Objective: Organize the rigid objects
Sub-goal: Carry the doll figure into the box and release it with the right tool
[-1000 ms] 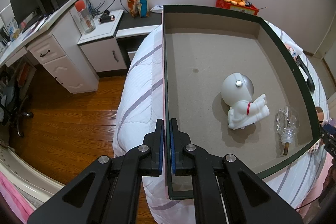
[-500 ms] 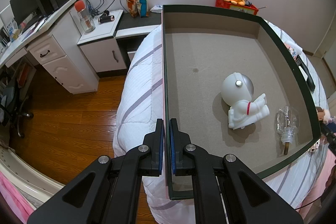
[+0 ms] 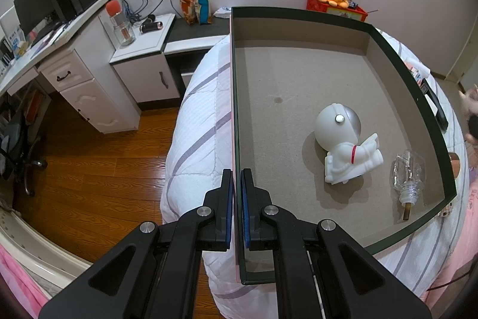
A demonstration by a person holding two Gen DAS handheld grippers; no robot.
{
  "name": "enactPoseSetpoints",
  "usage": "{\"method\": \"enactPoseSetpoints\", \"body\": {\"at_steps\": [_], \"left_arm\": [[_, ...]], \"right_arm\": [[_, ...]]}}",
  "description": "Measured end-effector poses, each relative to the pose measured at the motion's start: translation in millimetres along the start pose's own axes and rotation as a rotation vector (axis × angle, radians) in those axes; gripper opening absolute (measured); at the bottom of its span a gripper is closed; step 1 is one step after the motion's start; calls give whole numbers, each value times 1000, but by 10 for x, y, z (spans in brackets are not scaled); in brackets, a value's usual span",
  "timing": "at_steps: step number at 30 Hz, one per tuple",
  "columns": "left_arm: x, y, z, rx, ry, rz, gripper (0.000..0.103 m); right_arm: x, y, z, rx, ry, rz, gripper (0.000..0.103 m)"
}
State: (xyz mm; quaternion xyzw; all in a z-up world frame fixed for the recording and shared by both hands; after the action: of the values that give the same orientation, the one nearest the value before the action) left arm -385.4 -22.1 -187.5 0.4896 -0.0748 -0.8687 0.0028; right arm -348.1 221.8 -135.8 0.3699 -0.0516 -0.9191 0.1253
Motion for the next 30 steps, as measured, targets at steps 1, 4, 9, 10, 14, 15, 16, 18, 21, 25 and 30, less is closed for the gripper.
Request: {"method": "enactPoseSetpoints", "body": {"at_steps": [1,4,9,10,14,15,16,18,21,25,30], "left_arm": [[0,1,-1,1,0,-1,5],[1,8,-7,4,1,-2,5],[3,9,-8,7,1,-5,5],[5,3,-7,7,0,-6,5],[4,7,-5,8,0,-7,5],[5,6,-4,9,0,-6,5],[6,9,-4,10,0,-5,5],[7,9,-2,10,0,-5,5],[10,4,-1,12,-2,-3,5],[14,2,6,12,1,-4,5],[7,1,8,12,1,-5,5]], "right_arm": [[59,76,10,-9,9,20,59],[254,315,12,-36,54,58,59],[587,552,-68,-59,136,82,59],[635,573,-80,-62,149,85,59],[782,624,-119,-66,184,65,59],[799,627,-114,-68,190,61,59],[824,633,-113,-72,198,49,59],[881,652,-116,-82,219,23,59],[960,696,-127,-92,250,39,59],[993,786,-156,-97,261,109,59],[869,741,-84,-83,201,73,65]]}}
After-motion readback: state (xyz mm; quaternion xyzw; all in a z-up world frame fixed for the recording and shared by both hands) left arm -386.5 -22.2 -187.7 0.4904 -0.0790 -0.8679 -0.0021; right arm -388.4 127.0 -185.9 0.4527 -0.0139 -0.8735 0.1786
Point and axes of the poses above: each gripper's, at about its wrist camera, not at the fingertips, and x roughly the way its jaws point, y to its left, z to its top, the point moved 1 cm from there along x, roughly the way its jaws point, and after that the axes turned 7 degrees about z, right-handed, at the moved point
